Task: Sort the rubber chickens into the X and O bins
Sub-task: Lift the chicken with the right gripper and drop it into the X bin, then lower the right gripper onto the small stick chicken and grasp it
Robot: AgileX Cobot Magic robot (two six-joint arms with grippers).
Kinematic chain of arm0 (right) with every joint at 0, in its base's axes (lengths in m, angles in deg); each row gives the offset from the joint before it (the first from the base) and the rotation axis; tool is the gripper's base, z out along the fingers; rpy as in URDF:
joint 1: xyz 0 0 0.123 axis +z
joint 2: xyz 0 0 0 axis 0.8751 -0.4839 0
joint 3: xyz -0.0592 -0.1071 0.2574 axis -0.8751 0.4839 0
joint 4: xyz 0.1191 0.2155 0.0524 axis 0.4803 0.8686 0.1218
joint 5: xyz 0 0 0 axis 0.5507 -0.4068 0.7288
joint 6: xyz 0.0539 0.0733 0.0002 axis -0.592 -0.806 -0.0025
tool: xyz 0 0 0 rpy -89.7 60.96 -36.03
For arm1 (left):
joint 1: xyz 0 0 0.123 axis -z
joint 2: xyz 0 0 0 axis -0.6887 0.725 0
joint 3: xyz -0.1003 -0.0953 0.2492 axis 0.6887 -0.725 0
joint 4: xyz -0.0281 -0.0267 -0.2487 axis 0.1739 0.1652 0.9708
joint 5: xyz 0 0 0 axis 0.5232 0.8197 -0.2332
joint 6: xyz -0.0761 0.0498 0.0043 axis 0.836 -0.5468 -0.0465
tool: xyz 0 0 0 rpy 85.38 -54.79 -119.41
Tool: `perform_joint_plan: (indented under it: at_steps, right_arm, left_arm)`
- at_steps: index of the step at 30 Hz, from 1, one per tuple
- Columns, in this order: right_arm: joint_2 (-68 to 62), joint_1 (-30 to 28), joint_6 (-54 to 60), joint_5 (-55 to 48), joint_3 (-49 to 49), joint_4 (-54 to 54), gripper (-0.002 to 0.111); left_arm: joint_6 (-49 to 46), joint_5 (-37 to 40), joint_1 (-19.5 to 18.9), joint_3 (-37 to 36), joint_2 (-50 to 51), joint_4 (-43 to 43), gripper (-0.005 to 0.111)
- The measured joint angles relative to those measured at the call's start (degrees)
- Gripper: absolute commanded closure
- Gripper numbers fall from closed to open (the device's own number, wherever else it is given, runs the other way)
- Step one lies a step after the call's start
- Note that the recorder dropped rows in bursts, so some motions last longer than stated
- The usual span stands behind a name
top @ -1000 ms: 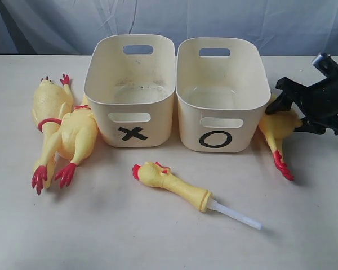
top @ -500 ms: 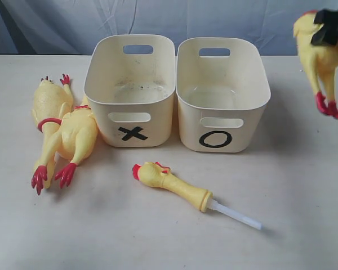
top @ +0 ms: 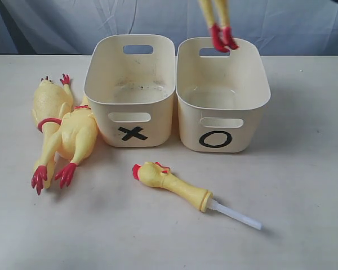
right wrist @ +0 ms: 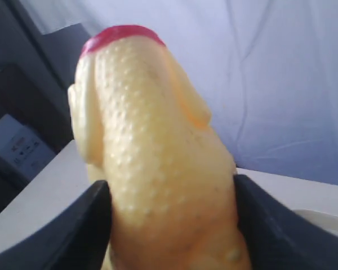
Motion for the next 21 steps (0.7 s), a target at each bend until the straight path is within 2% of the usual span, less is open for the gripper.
perform_joint_plan:
  at_steps: [5, 7, 8, 10, 11, 12, 13, 14, 16, 18, 21]
  right_arm:
    - [-8.7, 8.8, 5.1, 5.4, -6.5, 6.2, 0.109]
    - [-11.7, 10.9, 5.4, 6.3, -9.8, 6.9, 0.104]
    - [-13.0, 11.8, 5.5, 6.6, -11.4, 6.9, 0.097]
    - [-15.0, 13.1, 5.7, 6.8, -14.0, 7.0, 0.08]
    - [-15.6, 13.5, 5.8, 6.8, -15.1, 7.1, 0.05]
    - [-15.9, 14.1, 5.9, 6.8, -16.2, 7.3, 0.034]
    - [-15.9, 14.2, 5.9, 6.8, -16.6, 7.4, 0.012]
    - [-15.8, 14.2, 5.9, 6.8, -17.0, 7.6, 0.009]
    - [-15.5, 14.2, 5.9, 6.6, -17.2, 7.8, 0.013]
    - [-15.5, 14.2, 5.9, 6.0, -17.2, 7.9, 0.029]
    - [-15.5, 14.2, 5.9, 3.3, -17.2, 7.2, 0.043]
  left_arm:
    - [0.0, 0.0, 0.0, 0.0, 0.0, 0.0, 0.107]
    - [0.0, 0.0, 0.0, 0.0, 0.0, 0.0, 0.107]
    - [0.0, 0.0, 0.0, 0.0, 0.0, 0.0, 0.107]
    - [0.0, 0.0, 0.0, 0.0, 0.0, 0.0, 0.107]
    - [0.0, 0.0, 0.0, 0.0, 0.0, 0.0, 0.107]
    - [0.0, 0.0, 0.0, 0.0, 0.0, 0.0, 0.107]
    - [0.0, 0.0, 0.0, 0.0, 0.0, 0.0, 0.107]
    - [0.0, 0.0, 0.0, 0.0, 0.0, 0.0, 0.107]
    - [0.0, 0.0, 0.0, 0.0, 0.0, 0.0, 0.107]
    - [0.0, 0.0, 0.0, 0.0, 0.0, 0.0, 0.107]
    - [0.0, 0.0, 0.0, 0.0, 0.0, 0.0, 0.107]
